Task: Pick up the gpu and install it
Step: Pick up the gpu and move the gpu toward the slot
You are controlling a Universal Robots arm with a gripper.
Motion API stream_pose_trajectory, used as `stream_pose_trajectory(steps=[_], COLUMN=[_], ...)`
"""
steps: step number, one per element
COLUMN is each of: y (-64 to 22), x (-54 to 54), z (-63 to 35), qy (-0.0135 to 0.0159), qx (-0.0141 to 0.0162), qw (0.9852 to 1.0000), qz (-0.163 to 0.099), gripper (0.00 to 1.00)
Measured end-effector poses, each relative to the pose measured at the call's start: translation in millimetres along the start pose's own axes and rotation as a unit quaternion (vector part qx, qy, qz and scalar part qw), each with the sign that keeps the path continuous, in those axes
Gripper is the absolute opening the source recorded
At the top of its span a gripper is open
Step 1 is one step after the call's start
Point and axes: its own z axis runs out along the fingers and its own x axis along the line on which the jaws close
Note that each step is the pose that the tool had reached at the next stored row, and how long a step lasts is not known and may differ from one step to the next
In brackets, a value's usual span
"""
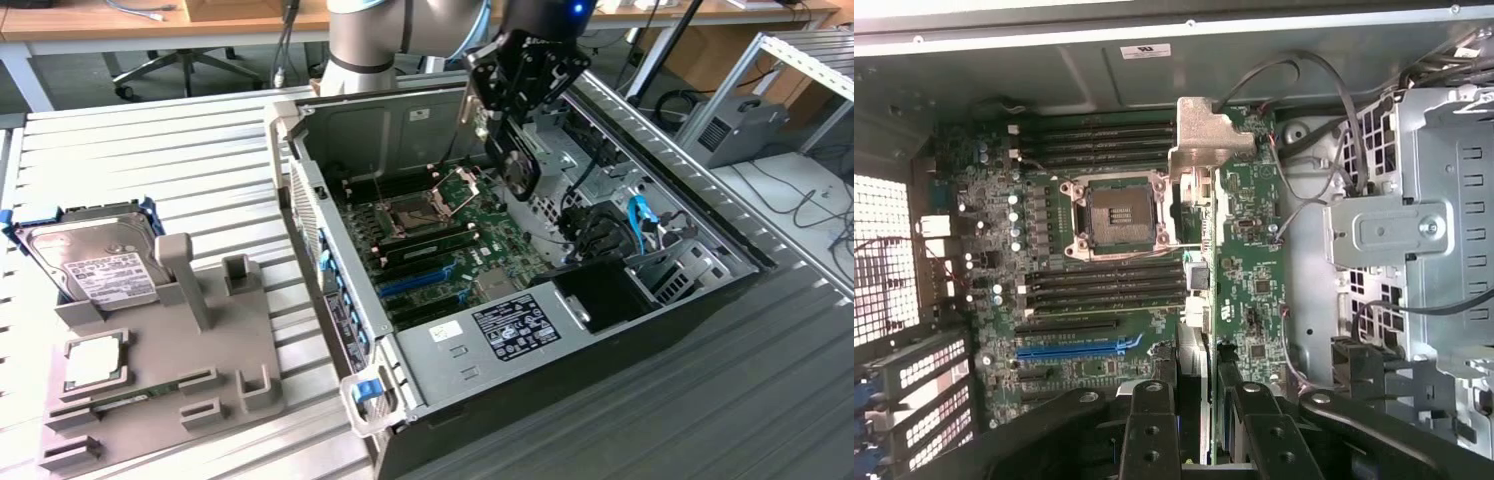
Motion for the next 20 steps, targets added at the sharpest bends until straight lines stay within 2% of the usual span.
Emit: stream_pose_trajectory(steps=[20], y=[10.8], x=[1.0], z=[8.4], qy=[0.0000], qx=[0.0000], qw=[1.0000], qz=[0.000], gripper=[0.26])
